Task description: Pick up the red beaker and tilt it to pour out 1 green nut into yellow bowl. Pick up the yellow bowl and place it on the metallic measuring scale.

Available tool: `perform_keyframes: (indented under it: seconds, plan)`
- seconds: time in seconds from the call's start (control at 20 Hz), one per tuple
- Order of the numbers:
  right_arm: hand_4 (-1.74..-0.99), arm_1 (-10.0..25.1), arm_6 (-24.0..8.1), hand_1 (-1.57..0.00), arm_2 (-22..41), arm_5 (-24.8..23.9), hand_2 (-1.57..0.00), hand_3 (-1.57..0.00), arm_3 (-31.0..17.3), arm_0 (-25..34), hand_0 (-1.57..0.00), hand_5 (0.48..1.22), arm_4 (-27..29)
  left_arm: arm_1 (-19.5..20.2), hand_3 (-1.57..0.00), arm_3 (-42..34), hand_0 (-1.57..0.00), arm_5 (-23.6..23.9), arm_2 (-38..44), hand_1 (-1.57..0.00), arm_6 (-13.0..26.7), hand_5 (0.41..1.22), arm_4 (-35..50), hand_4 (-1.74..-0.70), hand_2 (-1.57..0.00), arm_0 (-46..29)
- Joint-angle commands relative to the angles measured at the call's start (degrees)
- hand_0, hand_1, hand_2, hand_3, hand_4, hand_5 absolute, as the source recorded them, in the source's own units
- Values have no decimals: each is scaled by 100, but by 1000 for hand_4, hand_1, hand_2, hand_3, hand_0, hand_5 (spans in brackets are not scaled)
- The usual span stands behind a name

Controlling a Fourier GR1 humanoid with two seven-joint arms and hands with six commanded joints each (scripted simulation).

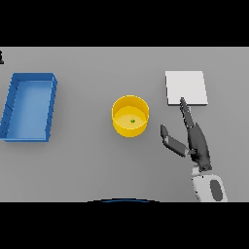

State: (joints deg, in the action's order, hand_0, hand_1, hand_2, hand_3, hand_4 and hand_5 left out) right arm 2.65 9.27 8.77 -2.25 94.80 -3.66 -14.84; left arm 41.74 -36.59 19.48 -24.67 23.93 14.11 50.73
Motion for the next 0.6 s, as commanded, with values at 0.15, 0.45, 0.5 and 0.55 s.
perform_keyframes:
  seconds: [0.15, 0.45, 0.5, 0.55]
  plan:
    - [-1195, -44, -2, 1, -19, -18, 1, 1, 12, 44, 1, 690, 54, 149, -1387, -1208, -1571, 593, -214, -1571, 473, 1221, 329, -1741, -1571, -935]
    - [-1165, -11, -109, 1, -21, 32, 1, 1, 10, 126, 1, 678, 75, 560, -1407, -2321, -1571, 459, -649, -1571, 1030, 888, 882, -1661, -1571, -1531]
    - [-1165, 3, -59, 1, -4, 14, 1, 1, 29, 72, 1, 675, 30, 639, -1368, -2464, -1571, 352, -691, -1571, 891, 827, 980, -1493, -1571, -1593]
    - [-1163, -43, -109, 1, -5, -34, 1, 1, 6, 88, 1, 671, 19, 788, -1238, -2649, -1571, 113, -775, -1545, 781, 774, 986, -1311, -1489, -1682]
